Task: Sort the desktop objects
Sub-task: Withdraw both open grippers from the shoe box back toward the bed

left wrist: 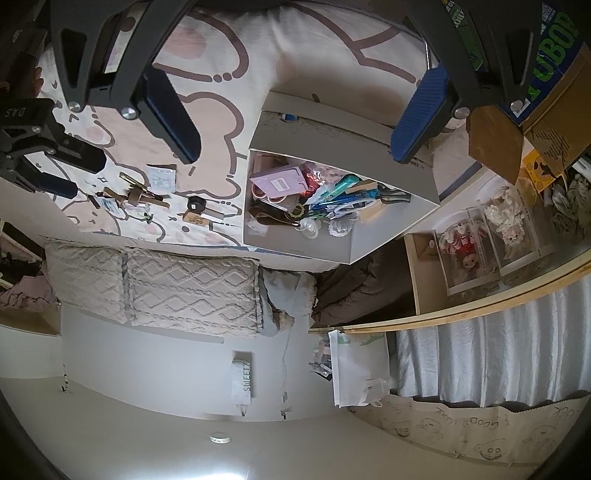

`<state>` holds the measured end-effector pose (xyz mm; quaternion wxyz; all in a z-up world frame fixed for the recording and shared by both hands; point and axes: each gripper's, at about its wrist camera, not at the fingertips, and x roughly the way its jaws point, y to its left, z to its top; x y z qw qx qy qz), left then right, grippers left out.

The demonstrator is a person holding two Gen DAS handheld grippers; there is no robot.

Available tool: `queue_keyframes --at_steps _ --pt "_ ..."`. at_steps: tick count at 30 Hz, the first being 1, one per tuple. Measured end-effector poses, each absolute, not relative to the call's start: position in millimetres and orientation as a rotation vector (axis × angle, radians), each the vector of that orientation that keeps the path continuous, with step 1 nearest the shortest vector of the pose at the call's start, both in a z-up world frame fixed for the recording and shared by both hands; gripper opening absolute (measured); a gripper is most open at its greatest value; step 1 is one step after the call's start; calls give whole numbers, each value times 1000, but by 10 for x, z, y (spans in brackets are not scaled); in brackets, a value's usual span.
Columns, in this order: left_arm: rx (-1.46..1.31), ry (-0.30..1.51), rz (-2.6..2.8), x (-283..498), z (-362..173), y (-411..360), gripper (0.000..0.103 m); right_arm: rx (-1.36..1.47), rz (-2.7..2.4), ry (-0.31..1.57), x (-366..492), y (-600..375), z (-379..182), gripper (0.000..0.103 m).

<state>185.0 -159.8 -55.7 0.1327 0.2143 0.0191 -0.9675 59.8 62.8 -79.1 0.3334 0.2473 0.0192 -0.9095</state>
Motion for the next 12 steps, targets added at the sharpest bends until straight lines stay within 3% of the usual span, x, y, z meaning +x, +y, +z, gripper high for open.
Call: queue_keyframes --at_steps 12 --pt "612 55 -2794 1837 -565 -1562 103 649 -2373 42 623 644 -777 103"
